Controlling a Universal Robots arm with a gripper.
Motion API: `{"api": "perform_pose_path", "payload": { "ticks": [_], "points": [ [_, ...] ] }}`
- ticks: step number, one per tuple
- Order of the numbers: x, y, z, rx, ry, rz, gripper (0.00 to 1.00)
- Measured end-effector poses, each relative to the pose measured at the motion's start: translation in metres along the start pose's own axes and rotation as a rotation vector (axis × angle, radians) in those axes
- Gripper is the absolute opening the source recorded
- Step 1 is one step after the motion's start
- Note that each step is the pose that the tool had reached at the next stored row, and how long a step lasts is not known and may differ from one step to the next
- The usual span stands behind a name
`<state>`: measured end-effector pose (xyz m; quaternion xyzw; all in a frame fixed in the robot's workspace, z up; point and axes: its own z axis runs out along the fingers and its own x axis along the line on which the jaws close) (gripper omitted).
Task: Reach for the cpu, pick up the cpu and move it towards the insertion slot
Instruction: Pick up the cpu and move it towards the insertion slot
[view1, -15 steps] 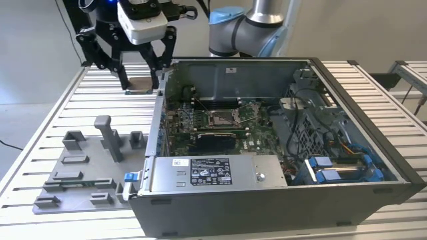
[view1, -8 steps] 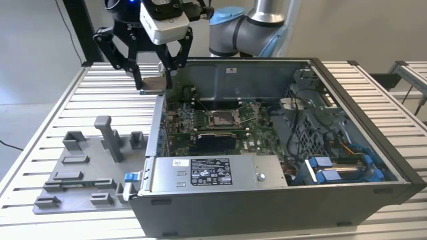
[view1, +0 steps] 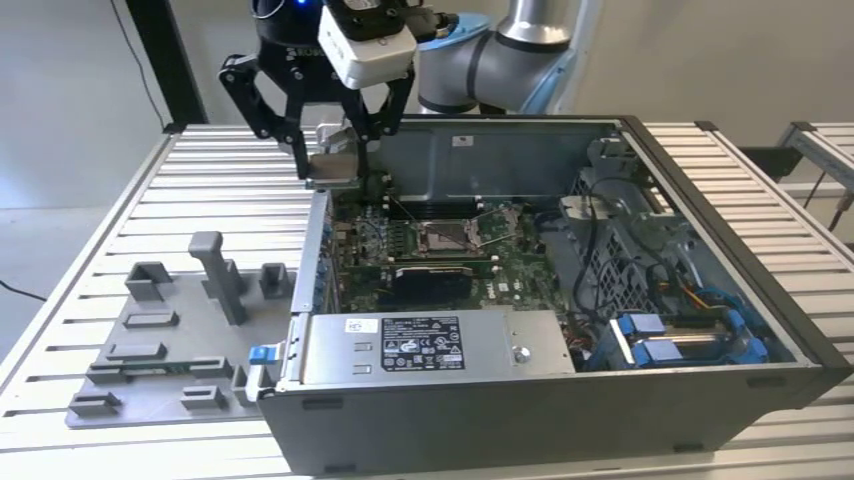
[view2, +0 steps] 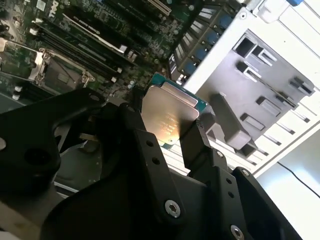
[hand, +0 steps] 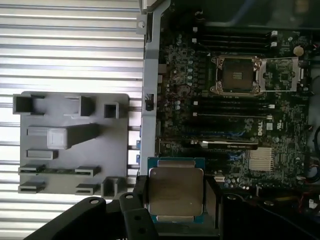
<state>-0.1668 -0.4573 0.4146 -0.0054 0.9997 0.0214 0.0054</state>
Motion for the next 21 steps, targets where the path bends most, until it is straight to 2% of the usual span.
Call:
{"api": "perform_pose_path", "payload": {
  "ticks": [11,17,21],
  "points": [
    [-0.0335,-0.0004,0.0005,0.0000,0.0000,0.000,0.00],
    [-0.0460,-0.0001,0.0006,0.0000,0.0000,0.000,0.00],
    [-0.0611,0.0001,0.0008,0.0000,0.0000,0.000,0.00]
  ]
}}
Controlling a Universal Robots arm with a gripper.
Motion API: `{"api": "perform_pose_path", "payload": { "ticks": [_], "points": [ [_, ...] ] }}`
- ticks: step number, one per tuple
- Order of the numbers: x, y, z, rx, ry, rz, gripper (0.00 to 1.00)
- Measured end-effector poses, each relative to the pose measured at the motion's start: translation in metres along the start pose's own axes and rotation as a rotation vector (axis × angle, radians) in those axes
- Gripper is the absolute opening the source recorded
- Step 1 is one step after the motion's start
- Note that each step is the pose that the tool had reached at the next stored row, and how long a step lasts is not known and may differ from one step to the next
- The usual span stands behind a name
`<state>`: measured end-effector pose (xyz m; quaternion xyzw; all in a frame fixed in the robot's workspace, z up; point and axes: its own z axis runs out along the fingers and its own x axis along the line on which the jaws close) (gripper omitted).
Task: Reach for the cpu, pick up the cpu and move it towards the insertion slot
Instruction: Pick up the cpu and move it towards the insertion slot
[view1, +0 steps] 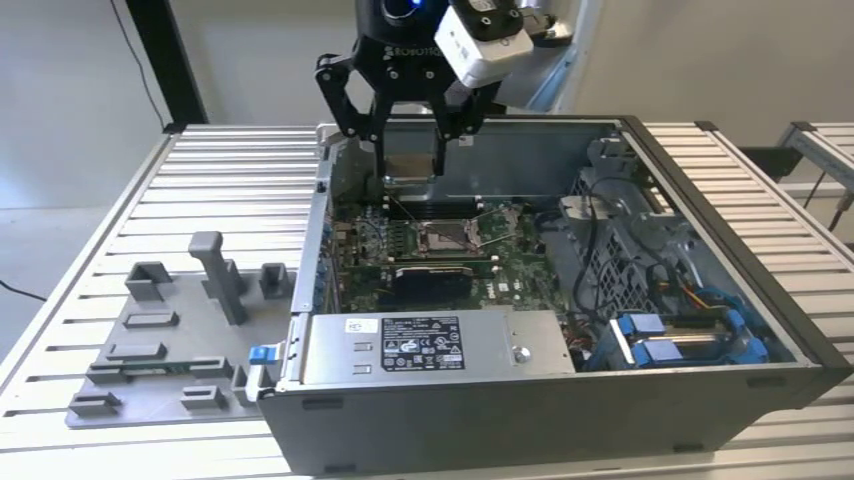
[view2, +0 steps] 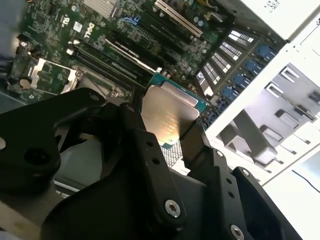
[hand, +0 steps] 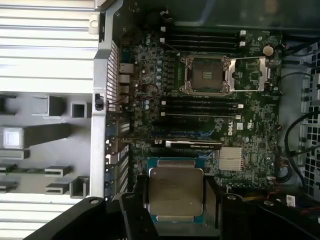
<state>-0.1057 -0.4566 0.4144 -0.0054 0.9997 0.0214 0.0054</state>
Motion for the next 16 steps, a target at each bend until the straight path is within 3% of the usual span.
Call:
{"api": "perform_pose_path", "payload": {
  "ticks": [12,16],
  "points": [
    [-0.0504,-0.0001,0.0010,0.0001,-0.0001,0.002,0.00],
    [-0.0551,0.0002,0.0011,0.0001,-0.0002,0.004,0.00]
  ]
}}
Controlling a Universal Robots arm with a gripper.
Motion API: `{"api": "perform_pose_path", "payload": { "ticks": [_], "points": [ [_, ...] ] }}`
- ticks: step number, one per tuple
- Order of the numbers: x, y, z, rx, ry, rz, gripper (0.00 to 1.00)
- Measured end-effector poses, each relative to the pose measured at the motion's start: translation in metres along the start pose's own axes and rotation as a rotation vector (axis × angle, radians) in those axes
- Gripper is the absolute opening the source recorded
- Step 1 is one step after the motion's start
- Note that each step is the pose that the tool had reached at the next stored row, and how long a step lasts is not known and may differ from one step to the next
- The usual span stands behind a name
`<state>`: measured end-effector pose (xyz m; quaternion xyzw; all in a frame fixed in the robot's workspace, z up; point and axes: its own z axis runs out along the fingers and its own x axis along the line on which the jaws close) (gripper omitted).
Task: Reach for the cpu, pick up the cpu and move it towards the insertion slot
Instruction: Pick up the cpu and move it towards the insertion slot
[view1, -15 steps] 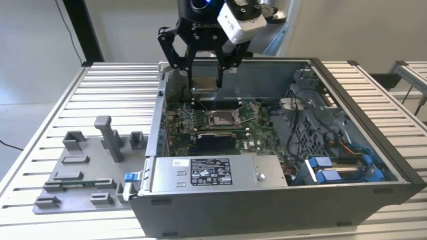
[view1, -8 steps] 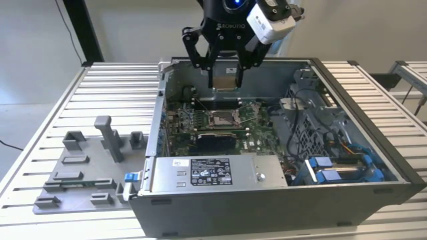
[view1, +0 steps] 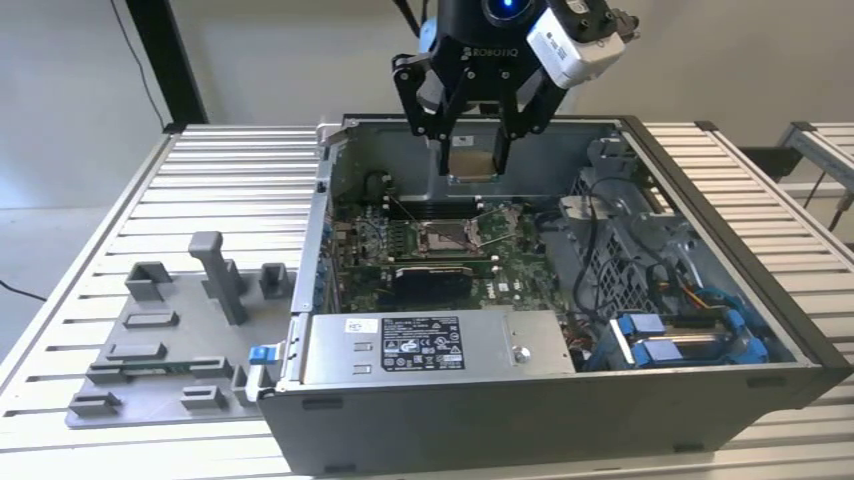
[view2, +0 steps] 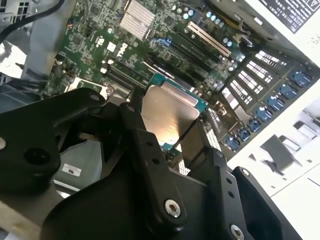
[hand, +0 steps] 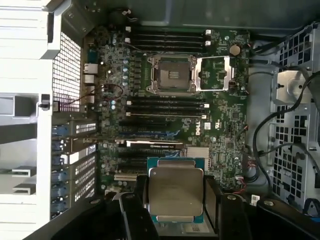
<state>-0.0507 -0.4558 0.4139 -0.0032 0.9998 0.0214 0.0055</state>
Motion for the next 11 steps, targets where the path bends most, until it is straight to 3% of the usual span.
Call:
{"api": "perform_pose_path", "payload": {
  "ticks": [6,11],
  "points": [
    [-0.0001,0.0016,0.0001,0.0000,-0.0001,0.003,0.00],
    [-0.0001,0.0119,0.0010,0.0001,-0.0003,0.007,0.00]
  ]
}}
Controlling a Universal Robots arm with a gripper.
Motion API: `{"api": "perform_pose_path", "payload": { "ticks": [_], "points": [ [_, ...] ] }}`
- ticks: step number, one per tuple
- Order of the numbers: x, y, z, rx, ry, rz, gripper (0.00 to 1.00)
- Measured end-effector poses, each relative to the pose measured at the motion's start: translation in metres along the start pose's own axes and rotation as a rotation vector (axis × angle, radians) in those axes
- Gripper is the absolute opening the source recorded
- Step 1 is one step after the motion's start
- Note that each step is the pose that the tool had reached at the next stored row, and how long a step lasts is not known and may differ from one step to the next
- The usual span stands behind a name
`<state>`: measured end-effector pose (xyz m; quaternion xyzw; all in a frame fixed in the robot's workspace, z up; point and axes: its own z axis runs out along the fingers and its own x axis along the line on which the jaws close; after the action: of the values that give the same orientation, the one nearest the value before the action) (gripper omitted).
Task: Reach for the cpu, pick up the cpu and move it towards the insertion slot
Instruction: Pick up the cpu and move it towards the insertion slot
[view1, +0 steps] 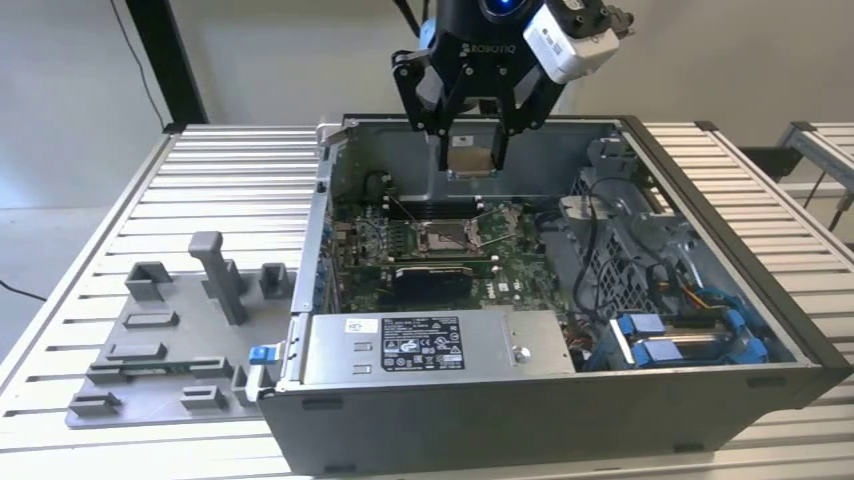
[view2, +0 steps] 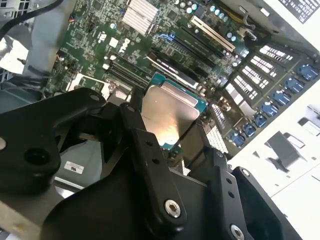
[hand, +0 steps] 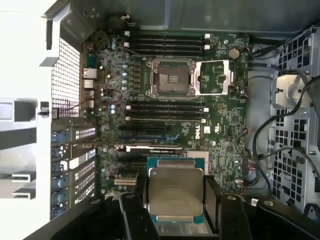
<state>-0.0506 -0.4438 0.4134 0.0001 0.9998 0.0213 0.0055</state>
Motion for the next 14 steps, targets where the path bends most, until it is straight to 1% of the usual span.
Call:
{"api": "perform_pose_path", "payload": {
  "ticks": [14],
  "points": [
    [-0.0004,0.0279,0.0038,0.0001,-0.0006,0.014,0.00]
  ]
}}
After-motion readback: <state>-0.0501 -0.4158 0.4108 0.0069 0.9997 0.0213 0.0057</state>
